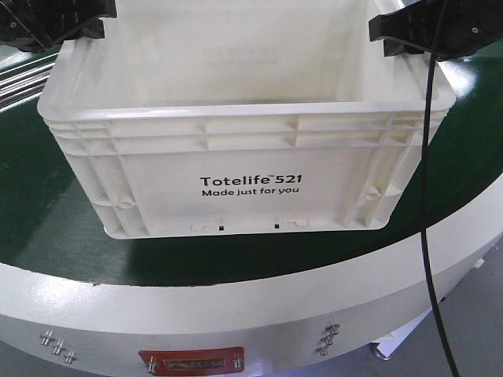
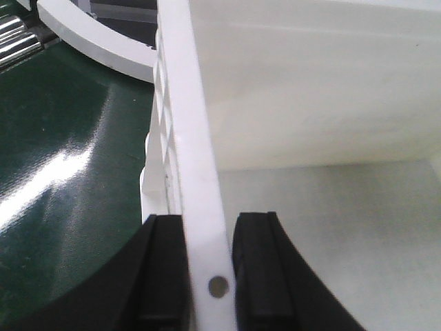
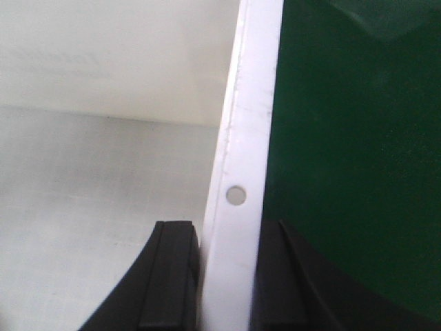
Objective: Place moving items into box and shelve
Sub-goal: 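Hold the crate raised with both grippers while the base backs away, then keep holding the crate while the base turns away from the conveyor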
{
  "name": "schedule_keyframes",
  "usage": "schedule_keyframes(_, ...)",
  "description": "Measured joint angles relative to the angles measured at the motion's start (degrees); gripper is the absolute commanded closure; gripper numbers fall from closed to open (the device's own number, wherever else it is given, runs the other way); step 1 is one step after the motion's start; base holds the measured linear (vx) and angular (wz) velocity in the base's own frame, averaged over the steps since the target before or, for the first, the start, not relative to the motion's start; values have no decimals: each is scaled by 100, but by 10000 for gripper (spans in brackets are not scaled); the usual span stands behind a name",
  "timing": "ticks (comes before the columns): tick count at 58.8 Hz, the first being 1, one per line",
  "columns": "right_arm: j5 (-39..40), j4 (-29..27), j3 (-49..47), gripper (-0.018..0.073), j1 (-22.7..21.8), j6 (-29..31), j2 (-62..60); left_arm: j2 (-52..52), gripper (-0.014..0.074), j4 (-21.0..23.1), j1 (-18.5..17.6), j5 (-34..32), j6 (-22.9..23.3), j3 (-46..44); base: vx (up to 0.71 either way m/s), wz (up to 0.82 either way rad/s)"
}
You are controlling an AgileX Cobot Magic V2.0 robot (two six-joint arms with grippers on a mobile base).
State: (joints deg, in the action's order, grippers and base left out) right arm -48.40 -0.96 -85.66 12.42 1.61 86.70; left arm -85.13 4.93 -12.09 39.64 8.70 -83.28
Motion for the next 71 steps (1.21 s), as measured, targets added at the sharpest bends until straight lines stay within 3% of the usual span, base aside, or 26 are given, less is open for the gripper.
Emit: schedule_keyframes(71, 19, -60, 0, 572, -7, 0, 0, 0, 612, 0, 4, -6, 0, 0, 0, 0)
